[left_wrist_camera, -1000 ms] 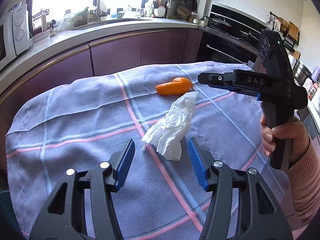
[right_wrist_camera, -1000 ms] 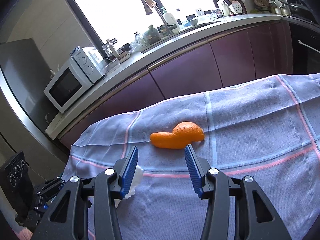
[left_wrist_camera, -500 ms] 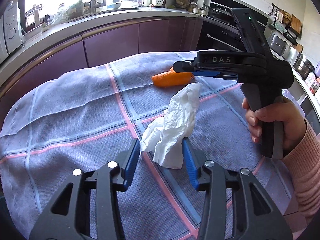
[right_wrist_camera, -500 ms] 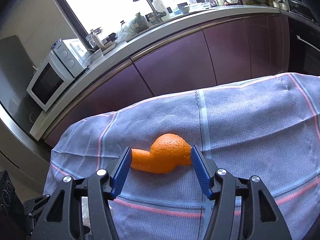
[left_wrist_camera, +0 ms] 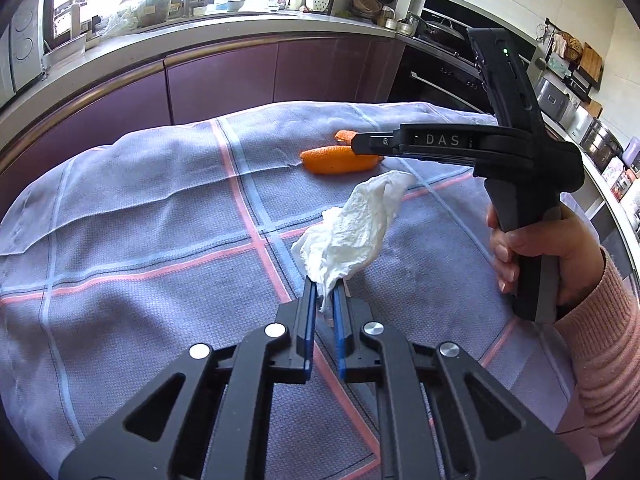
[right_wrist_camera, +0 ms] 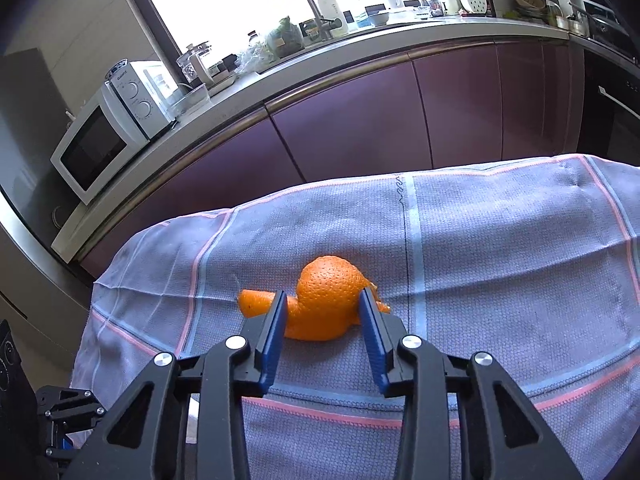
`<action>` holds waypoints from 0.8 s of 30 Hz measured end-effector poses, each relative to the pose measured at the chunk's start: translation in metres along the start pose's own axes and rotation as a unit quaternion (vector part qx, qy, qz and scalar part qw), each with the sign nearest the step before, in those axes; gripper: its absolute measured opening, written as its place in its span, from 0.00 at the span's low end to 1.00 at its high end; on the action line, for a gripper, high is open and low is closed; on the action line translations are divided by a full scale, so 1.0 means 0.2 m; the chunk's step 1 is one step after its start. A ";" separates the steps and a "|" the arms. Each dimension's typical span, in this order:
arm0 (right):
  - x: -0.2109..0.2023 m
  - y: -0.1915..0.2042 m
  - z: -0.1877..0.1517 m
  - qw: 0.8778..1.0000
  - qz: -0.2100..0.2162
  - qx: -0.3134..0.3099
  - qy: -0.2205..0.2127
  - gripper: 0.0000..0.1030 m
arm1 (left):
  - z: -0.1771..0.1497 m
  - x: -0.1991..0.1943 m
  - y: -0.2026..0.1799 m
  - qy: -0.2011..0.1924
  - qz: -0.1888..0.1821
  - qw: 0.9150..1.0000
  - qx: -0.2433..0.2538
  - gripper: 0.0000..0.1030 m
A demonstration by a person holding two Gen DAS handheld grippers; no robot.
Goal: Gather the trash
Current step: 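Grasp the white tissue with the left tool while the right tool grasps the orange peel, then carry the tissue and orange peel over the teal bin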
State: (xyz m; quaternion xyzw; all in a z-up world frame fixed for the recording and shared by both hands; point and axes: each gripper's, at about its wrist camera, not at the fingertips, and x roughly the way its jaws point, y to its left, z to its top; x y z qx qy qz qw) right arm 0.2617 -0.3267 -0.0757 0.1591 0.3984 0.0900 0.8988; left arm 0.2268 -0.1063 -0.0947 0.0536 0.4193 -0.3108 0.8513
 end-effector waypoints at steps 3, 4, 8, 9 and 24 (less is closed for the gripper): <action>-0.02 0.00 -0.01 1.000 0.014 0.003 -0.002 0.24 | -0.01 -0.03 0.01 -0.007 0.000 1.000 -0.006 0.08; -0.03 0.00 -0.02 1.000 0.018 0.002 -0.004 0.23 | -0.01 -0.04 0.01 -0.009 -0.001 1.000 -0.008 0.08; -0.07 0.03 -0.03 1.000 0.029 0.000 -0.012 0.20 | -0.03 -0.10 0.02 -0.020 0.000 1.000 -0.008 0.07; -0.09 0.04 -0.03 0.999 0.032 0.001 -0.014 0.20 | -0.03 -0.11 0.01 -0.023 0.002 1.000 -0.007 0.07; -0.32 0.14 -0.14 0.994 0.091 0.005 -0.053 0.18 | -0.16 -0.37 0.06 -0.059 0.005 0.998 -0.021 0.07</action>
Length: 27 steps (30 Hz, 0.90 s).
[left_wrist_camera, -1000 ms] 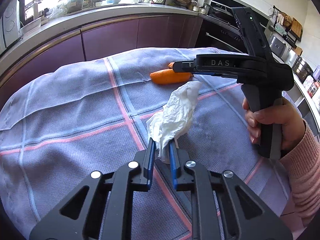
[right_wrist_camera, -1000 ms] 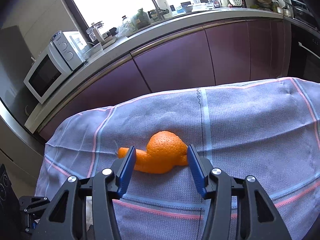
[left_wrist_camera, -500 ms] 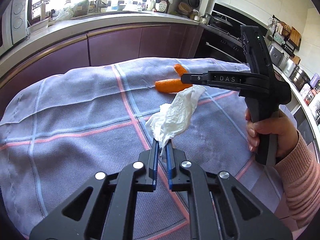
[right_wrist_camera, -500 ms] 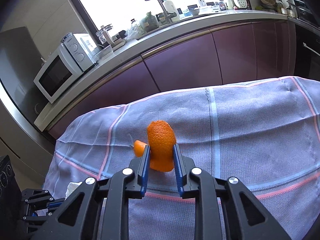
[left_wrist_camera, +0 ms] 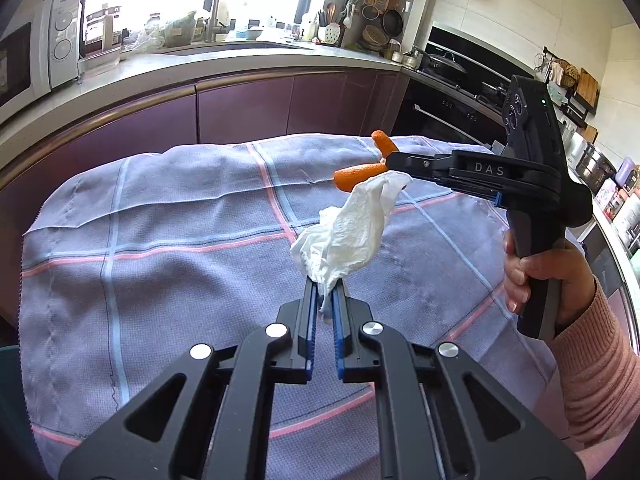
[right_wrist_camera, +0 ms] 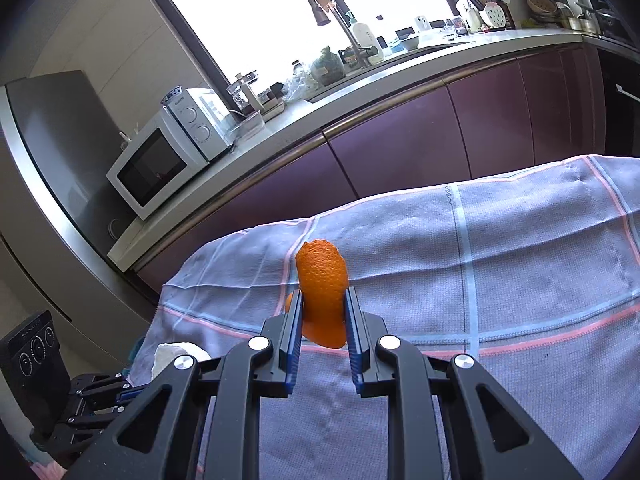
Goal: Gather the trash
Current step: 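Carry the tissue and orange peel over the teal bin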
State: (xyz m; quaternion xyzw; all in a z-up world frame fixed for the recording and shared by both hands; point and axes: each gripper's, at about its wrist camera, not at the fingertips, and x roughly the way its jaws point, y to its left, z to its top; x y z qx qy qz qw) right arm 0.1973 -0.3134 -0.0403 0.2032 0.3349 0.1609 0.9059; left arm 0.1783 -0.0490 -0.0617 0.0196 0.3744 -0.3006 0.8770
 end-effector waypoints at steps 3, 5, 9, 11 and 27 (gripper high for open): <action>-0.04 0.03 -0.03 1.000 0.010 0.002 -0.005 0.18 | -0.04 -0.06 0.01 -0.005 0.000 1.000 -0.005 0.07; -0.06 0.04 -0.05 1.000 0.016 0.003 -0.007 0.18 | -0.06 -0.11 0.02 -0.011 0.005 1.000 -0.003 0.07; -0.09 0.08 -0.10 1.000 0.026 0.005 -0.008 0.18 | -0.10 -0.19 0.03 -0.019 0.009 1.000 -0.005 0.07; -0.10 0.10 -0.13 1.000 0.029 0.004 -0.009 0.18 | -0.12 -0.24 0.04 -0.024 0.012 1.000 -0.006 0.07; -0.13 0.27 -0.30 0.998 0.069 0.005 -0.001 0.18 | -0.29 -0.53 0.19 -0.055 0.037 0.997 -0.036 0.07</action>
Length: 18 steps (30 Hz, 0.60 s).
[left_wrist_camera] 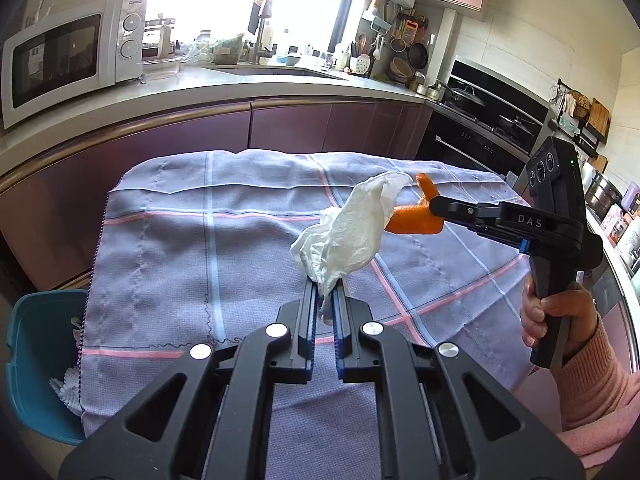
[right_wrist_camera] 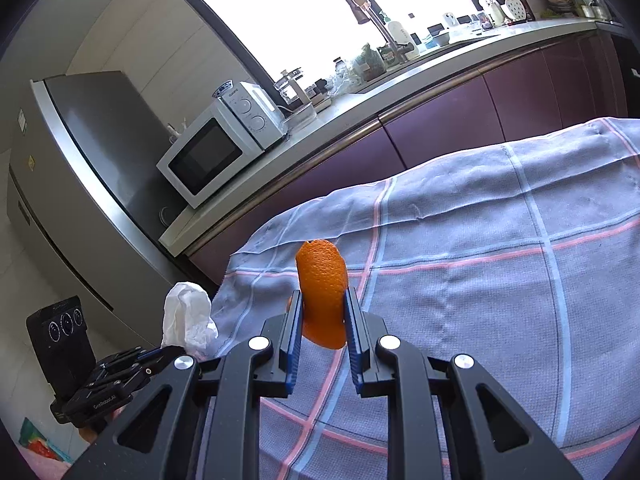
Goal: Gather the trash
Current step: 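Carry the tissue and orange peel over the teal bin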
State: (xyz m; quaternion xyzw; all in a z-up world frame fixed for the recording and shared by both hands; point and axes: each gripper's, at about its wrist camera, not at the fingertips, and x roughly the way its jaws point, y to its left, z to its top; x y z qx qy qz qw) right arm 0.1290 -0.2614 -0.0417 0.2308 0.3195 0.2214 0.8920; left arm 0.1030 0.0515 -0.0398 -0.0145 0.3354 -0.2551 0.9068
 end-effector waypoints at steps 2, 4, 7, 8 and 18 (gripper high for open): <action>0.00 0.03 -0.02 1.000 0.005 -0.001 0.000 0.18 | -0.02 -0.03 0.02 -0.002 0.003 1.000 -0.003 0.07; 0.00 0.05 -0.04 1.000 0.009 -0.003 0.000 0.18 | -0.02 -0.05 0.03 -0.003 0.006 1.000 -0.005 0.07; 0.00 0.07 -0.04 1.000 0.014 -0.004 -0.001 0.18 | -0.03 -0.07 0.04 -0.005 0.010 1.000 -0.007 0.07; 0.00 0.08 -0.05 1.000 0.017 -0.004 -0.001 0.18 | -0.03 -0.08 0.05 -0.007 0.010 1.000 -0.008 0.07; 0.00 0.13 -0.10 1.000 0.027 -0.007 0.003 0.18 | -0.08 -0.14 0.11 -0.012 0.021 0.999 -0.022 0.07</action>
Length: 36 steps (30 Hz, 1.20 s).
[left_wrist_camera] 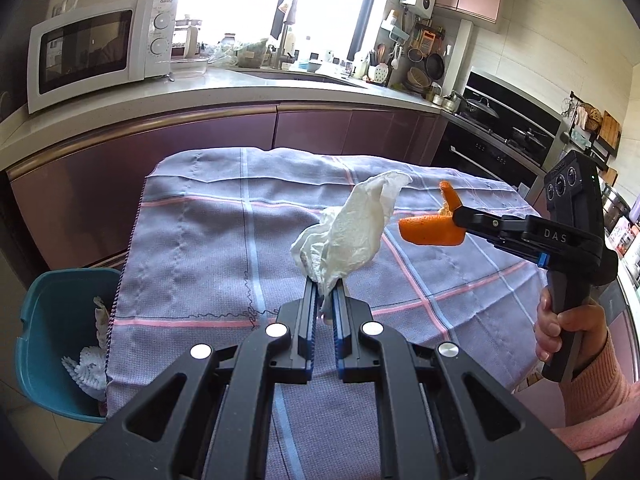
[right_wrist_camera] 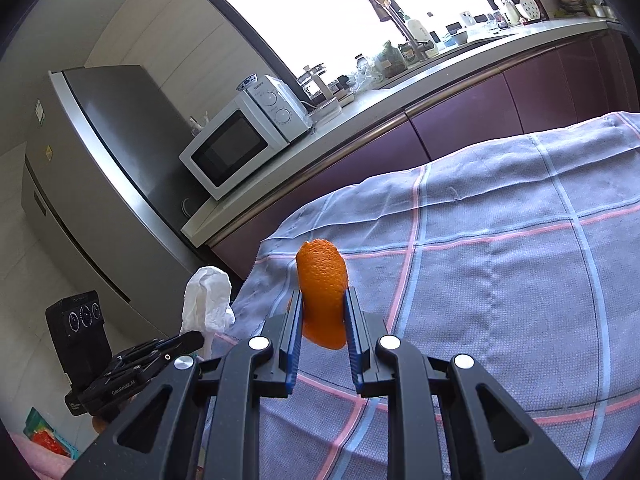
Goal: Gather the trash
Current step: 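Carry the tissue and orange peel over the teal bin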
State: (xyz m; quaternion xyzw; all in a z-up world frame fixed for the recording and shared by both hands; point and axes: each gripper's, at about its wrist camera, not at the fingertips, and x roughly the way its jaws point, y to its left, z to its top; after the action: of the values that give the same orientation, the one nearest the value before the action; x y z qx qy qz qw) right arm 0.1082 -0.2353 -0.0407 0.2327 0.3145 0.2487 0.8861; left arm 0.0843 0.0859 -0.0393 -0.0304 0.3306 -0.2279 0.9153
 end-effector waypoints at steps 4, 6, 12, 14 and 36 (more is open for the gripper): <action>0.02 0.02 -0.02 1.000 0.006 -0.001 0.005 0.18 | -0.02 -0.02 0.03 -0.001 0.005 1.000 -0.007 0.07; 0.03 0.03 -0.03 1.000 0.010 -0.002 0.007 0.18 | -0.03 -0.03 0.04 0.000 0.008 1.000 -0.010 0.07; 0.04 0.08 -0.04 1.000 0.024 -0.006 0.014 0.18 | -0.05 -0.06 0.06 -0.003 0.014 1.000 -0.013 0.07; 0.05 0.10 -0.05 0.999 0.029 -0.008 0.017 0.18 | -0.05 -0.07 0.06 -0.004 0.015 1.000 -0.013 0.07; 0.18 0.24 -0.07 0.997 0.062 -0.025 0.048 0.18 | -0.07 -0.16 0.18 -0.017 0.041 0.998 -0.035 0.07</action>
State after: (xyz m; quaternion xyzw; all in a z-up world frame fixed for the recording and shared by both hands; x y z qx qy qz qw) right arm 0.1089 -0.1734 -0.0399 0.2172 0.3350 0.3216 0.8586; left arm 0.0673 0.1330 -0.0392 -0.0525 0.3241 -0.1779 0.9276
